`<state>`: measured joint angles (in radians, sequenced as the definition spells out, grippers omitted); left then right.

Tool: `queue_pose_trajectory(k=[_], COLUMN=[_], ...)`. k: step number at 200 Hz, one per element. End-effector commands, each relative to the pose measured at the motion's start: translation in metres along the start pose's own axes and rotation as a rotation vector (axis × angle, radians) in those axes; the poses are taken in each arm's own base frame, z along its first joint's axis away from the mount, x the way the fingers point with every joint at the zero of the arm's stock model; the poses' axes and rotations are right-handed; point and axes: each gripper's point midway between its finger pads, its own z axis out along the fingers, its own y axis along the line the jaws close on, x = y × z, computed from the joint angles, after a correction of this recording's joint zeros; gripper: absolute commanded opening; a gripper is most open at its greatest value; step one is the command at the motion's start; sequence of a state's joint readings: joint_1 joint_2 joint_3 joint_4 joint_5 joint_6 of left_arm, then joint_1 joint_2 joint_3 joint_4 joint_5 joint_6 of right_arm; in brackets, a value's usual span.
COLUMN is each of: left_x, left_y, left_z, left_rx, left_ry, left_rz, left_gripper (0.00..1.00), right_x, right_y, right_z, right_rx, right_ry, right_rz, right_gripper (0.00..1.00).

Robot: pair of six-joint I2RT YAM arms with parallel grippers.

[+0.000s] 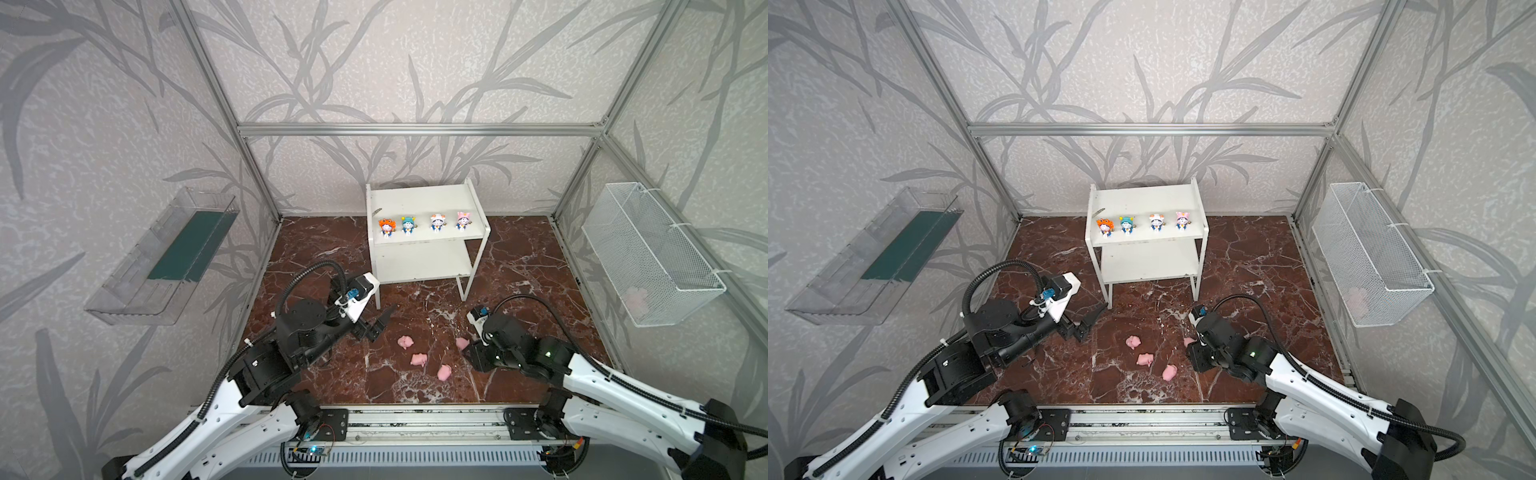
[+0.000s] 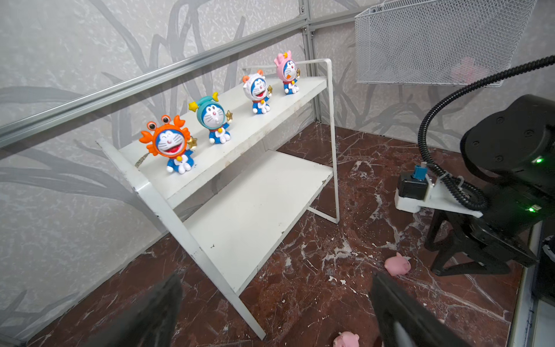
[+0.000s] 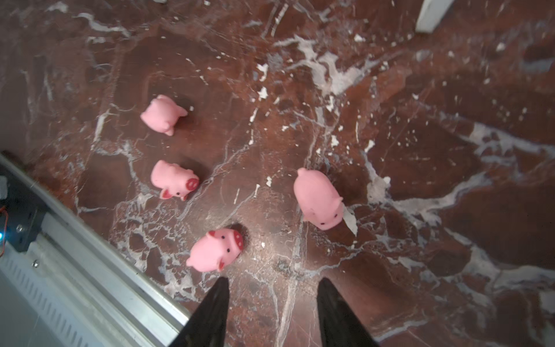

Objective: Place and organize the plastic toys onto the shelf
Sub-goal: 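Move the right gripper back down toward the pink pig toys, then close the right gripper on a pink pig toy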

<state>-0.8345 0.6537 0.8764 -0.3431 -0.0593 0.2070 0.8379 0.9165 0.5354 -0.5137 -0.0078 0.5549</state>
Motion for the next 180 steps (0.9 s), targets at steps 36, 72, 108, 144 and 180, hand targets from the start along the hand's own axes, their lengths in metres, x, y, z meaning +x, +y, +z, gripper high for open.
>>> queue_pose_trajectory(k=[36, 72, 108, 144, 180], left_x=[0.008, 0.01, 0.013, 0.015, 0.015], left_y=[-0.006, -0.007, -0.008, -0.008, -0.008], left_z=[0.003, 0.004, 0.005, 0.007, 0.009], left_rx=[0.03, 0.032, 0.039, 0.042, 0.046], left_ry=[0.004, 0.009, 0.017, 0.026, 0.026], left_rz=[0.016, 0.019, 0.018, 0.016, 0.01], left_gripper=[0.99, 0.99, 0.99, 0.99, 0.99], right_x=[-0.003, -0.009, -0.012, -0.006, -0.003], right_y=[-0.063, -0.071, -0.047, -0.039, -0.049], right_z=[0.022, 0.038, 0.059, 0.062, 0.047], right_rx=[0.122, 0.11, -0.001, 0.001, 0.059], right_ry=[-0.019, 0.054, 0.164, 0.186, 0.157], right_rz=[0.32, 0.256, 0.19, 0.155, 0.143], right_gripper=[0.34, 0.32, 0.26, 0.26, 0.4])
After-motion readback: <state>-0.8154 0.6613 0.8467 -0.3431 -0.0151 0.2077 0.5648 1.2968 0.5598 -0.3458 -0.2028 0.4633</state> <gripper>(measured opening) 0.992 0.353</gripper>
